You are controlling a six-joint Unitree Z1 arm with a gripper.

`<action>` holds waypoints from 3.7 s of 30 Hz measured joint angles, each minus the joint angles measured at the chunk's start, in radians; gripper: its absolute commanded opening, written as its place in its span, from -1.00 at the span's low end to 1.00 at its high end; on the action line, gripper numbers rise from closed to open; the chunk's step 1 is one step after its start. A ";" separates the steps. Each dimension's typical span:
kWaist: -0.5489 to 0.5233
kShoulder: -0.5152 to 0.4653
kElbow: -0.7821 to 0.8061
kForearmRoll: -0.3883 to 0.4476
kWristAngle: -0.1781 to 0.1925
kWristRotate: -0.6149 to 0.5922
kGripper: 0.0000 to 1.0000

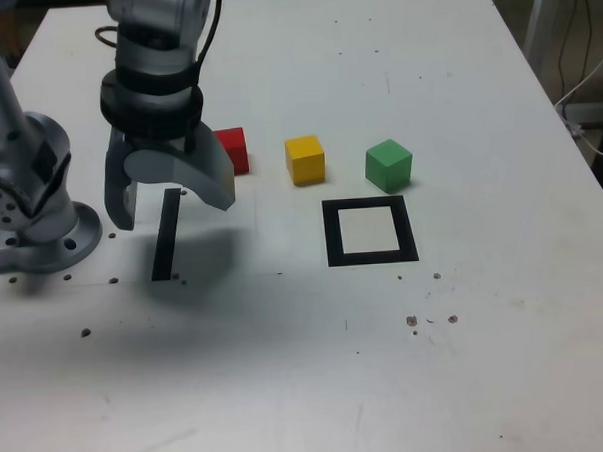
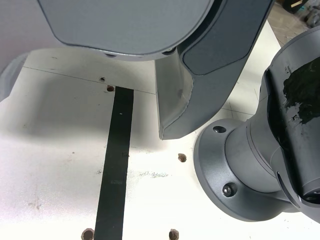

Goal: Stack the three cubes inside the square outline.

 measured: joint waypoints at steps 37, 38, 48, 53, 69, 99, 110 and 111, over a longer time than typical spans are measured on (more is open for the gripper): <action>0.111 0.004 -0.033 0.013 0.070 0.082 1.00; 0.135 0.004 -0.036 0.012 0.074 0.101 1.00; 0.304 0.048 -0.086 0.004 0.126 0.234 0.99; 0.368 0.100 -0.123 -0.009 0.144 0.288 0.99; 0.490 0.245 -0.151 -0.079 0.146 0.372 0.94; 0.594 0.284 -0.158 -0.122 0.151 0.432 -0.56; 0.594 0.261 -0.158 -0.118 0.151 0.433 -0.56; 0.593 0.260 -0.158 -0.118 0.151 0.433 -0.56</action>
